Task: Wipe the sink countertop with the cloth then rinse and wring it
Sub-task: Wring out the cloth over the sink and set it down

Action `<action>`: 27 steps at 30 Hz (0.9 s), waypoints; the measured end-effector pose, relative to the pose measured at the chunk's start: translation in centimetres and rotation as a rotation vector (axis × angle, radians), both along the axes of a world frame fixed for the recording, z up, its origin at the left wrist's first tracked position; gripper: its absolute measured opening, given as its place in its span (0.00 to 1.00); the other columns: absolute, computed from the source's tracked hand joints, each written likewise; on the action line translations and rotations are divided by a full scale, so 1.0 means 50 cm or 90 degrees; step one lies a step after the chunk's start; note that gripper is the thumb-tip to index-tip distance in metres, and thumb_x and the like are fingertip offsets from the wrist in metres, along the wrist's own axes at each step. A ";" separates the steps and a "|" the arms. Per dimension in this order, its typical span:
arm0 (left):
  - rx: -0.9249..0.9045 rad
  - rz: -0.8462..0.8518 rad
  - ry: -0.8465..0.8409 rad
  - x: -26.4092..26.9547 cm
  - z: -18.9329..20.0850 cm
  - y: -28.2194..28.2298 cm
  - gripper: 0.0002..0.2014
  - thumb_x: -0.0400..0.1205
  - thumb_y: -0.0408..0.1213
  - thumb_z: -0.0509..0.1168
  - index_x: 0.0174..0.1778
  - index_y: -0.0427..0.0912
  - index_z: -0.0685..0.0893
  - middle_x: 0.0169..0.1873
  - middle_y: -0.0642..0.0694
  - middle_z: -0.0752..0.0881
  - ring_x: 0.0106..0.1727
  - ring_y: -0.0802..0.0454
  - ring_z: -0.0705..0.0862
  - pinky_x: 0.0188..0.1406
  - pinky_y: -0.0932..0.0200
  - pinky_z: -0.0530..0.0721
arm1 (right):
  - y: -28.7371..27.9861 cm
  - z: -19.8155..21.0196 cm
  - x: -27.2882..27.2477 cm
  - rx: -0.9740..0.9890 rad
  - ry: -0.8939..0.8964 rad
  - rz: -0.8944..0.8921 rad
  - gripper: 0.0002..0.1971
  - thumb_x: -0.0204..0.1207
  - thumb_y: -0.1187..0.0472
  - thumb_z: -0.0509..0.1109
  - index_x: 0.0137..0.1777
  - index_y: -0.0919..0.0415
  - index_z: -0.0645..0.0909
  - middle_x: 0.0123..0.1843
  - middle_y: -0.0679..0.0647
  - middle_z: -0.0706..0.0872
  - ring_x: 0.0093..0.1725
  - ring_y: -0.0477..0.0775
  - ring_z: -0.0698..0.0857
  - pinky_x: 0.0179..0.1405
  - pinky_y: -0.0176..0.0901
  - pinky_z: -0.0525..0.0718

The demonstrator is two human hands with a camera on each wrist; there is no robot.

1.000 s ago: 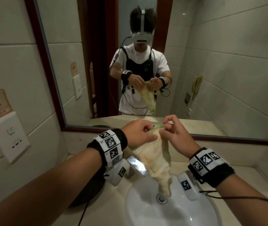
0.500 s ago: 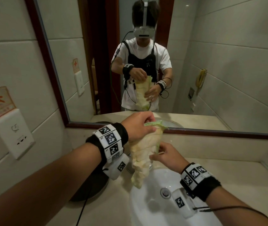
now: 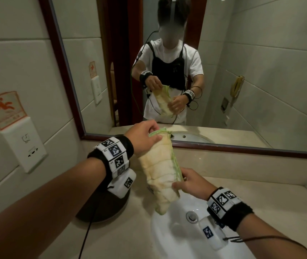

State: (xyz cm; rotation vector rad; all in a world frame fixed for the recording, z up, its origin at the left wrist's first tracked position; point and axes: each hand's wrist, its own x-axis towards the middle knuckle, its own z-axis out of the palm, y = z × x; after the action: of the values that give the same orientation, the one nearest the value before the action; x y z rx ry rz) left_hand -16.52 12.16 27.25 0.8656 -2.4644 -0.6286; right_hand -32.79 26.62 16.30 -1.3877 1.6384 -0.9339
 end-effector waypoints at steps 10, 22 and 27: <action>-0.004 0.092 0.054 0.009 -0.002 -0.037 0.08 0.80 0.49 0.68 0.42 0.51 0.78 0.39 0.55 0.80 0.46 0.48 0.81 0.49 0.48 0.83 | 0.020 -0.038 0.000 -0.189 0.082 -0.095 0.33 0.73 0.66 0.73 0.67 0.32 0.65 0.46 0.50 0.79 0.37 0.64 0.82 0.41 0.61 0.84; -0.002 0.108 0.045 0.008 -0.007 -0.040 0.07 0.80 0.47 0.69 0.45 0.50 0.79 0.38 0.56 0.78 0.43 0.50 0.80 0.45 0.53 0.80 | 0.011 -0.037 0.001 -0.259 0.269 -0.116 0.19 0.78 0.72 0.64 0.56 0.45 0.81 0.49 0.37 0.84 0.49 0.37 0.82 0.49 0.28 0.78; 0.011 0.110 0.047 0.014 -0.010 -0.047 0.07 0.79 0.47 0.69 0.44 0.52 0.79 0.36 0.57 0.76 0.40 0.53 0.77 0.41 0.56 0.77 | 0.006 -0.037 -0.007 -0.281 0.267 -0.139 0.21 0.75 0.79 0.62 0.52 0.52 0.85 0.51 0.45 0.88 0.53 0.42 0.85 0.53 0.22 0.76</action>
State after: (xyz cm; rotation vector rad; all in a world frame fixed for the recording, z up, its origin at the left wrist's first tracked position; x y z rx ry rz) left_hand -15.80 9.80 26.77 1.0303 -2.2922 -0.6089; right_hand -33.15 26.92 14.43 -1.8209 2.0060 -1.2500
